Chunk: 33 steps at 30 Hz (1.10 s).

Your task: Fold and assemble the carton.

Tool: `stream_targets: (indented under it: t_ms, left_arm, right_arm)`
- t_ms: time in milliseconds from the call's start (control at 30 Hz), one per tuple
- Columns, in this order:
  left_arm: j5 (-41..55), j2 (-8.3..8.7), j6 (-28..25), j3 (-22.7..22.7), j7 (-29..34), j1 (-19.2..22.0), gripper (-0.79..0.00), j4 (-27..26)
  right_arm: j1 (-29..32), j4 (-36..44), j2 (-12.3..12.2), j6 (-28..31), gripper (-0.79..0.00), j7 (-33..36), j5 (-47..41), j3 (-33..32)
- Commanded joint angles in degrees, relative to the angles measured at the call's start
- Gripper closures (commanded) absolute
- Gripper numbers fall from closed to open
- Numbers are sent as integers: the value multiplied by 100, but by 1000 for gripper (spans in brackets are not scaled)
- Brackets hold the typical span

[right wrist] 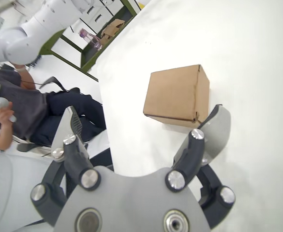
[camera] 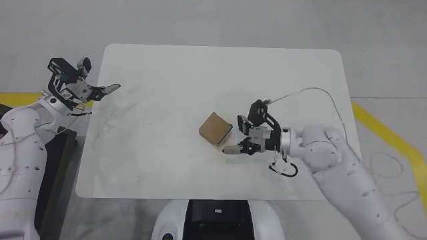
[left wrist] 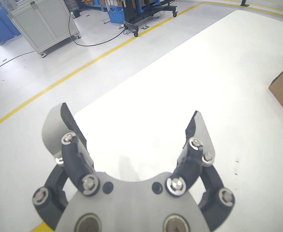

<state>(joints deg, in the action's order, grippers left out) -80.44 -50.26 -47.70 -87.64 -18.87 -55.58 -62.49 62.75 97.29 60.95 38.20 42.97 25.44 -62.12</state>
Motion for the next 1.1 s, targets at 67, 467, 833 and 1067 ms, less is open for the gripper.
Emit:
stream_targets:
  t_ms: [67, 467, 833, 1067]
  left_arm:
    - [0, 0, 0, 0, 0, 0, -785, 0]
    - [0, 0, 0, 0, 0, 0, -785, 0]
    - [0, 0, 0, 0, 0, 0, -785, 0]
    - [0, 0, 0, 0, 0, 0, -785, 0]
  right_arm:
    - [163, 305, 13, 169, -785, -544, 1406, 168]
    - [326, 137, 127, -766, -785, -1926, 3455, 548]
    - [244, -141, 235, -1190, -785, -2011, 3506, 780]
    - [122, -382, 309, -1435, -785, -2065, 3556, 879]
